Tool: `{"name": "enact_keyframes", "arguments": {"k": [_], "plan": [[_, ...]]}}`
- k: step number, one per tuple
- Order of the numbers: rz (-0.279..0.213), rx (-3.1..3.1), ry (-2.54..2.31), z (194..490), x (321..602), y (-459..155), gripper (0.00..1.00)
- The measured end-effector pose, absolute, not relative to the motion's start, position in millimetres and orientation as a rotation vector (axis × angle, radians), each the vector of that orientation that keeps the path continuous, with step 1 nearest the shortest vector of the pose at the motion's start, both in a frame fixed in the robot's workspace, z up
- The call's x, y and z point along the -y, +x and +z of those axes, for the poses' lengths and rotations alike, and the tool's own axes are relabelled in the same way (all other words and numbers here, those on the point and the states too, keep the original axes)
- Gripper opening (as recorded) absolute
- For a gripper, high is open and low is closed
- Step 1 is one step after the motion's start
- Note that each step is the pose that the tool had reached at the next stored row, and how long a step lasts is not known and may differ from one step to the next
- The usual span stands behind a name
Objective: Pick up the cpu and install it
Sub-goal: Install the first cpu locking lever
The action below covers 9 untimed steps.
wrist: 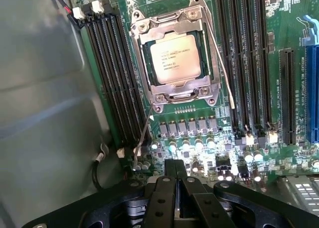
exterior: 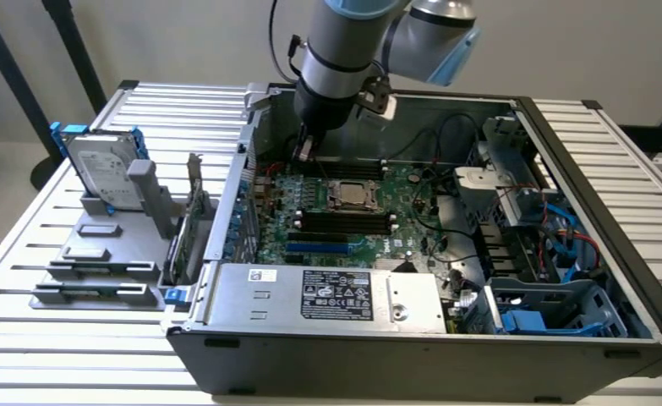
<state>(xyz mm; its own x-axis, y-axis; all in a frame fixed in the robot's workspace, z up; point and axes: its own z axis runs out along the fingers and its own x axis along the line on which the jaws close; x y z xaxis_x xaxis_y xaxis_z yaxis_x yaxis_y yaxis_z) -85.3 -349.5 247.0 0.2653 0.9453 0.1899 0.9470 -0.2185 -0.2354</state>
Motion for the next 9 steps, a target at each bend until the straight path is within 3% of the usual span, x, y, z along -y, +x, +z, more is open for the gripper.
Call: {"name": "enact_keyframes", "arguments": {"k": [9], "plan": [[-0.030,1.659,-2.290,246.1,349.5,-89.0,0.11]]}}
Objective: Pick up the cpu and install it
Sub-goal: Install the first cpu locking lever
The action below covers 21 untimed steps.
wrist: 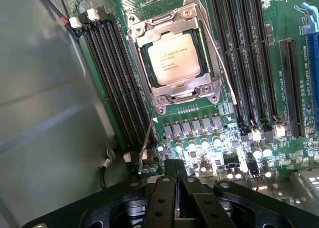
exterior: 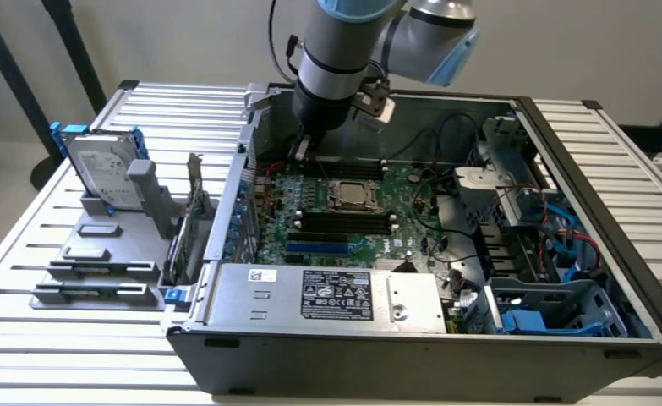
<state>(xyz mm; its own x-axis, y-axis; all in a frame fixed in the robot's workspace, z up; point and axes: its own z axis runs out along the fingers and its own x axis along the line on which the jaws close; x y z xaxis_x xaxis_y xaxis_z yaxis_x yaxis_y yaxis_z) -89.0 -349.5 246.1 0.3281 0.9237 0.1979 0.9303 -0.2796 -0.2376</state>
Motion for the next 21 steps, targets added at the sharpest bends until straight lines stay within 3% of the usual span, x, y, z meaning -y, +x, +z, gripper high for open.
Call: {"name": "enact_keyframes", "arguments": {"k": [11,21], "plan": [[-0.045,1.611,-2.317,242,347,-102,0.11],[-0.104,1.502,-2.351,237,347,-104,0.11]]}}
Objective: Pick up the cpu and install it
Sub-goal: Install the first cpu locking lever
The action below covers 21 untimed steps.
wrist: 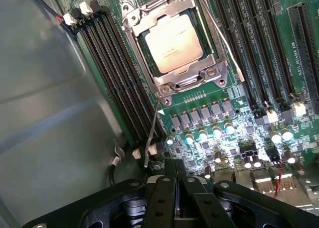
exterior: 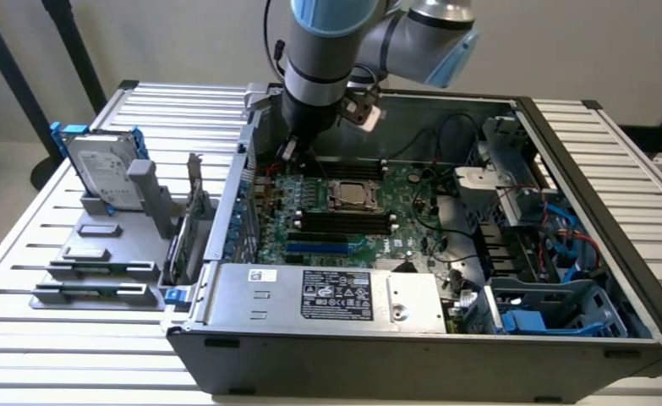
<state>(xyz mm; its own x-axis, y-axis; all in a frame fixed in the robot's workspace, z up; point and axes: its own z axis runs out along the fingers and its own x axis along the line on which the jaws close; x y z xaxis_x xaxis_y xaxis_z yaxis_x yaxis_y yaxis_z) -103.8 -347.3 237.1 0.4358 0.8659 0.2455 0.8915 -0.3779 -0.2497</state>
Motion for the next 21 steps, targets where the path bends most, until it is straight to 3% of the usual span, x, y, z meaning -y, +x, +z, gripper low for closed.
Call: {"name": "enact_keyframes", "arguments": {"k": [21], "plan": [[-0.265,1.345,-2.446,236.6,347.2,-103.8,0.11]]}}
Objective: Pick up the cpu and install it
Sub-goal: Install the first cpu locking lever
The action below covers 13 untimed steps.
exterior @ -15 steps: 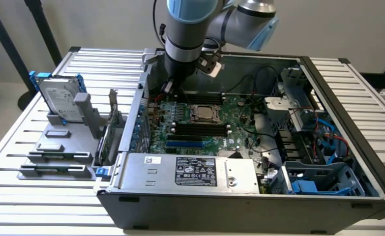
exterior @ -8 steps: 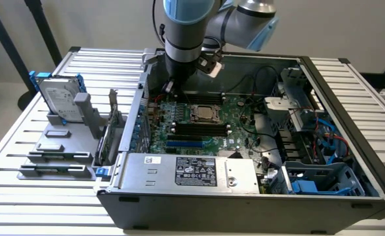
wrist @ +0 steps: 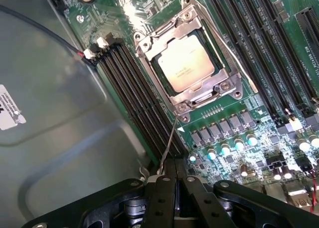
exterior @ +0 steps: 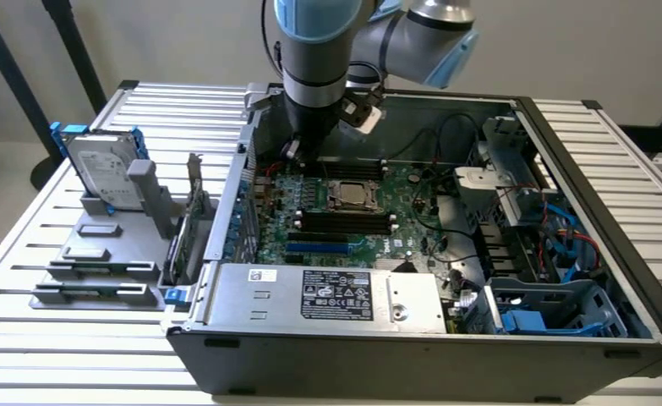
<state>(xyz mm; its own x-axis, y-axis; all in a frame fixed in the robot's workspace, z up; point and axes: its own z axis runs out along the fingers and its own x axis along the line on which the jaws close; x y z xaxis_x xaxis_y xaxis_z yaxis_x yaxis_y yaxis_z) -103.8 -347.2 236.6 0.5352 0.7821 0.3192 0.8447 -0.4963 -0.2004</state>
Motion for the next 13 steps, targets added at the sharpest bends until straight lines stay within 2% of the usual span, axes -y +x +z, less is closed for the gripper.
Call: {"name": "enact_keyframes", "arguments": {"k": [13], "plan": [[-0.325,1.287,-2.496,241.0,347.2,-103.7,0.11]]}}
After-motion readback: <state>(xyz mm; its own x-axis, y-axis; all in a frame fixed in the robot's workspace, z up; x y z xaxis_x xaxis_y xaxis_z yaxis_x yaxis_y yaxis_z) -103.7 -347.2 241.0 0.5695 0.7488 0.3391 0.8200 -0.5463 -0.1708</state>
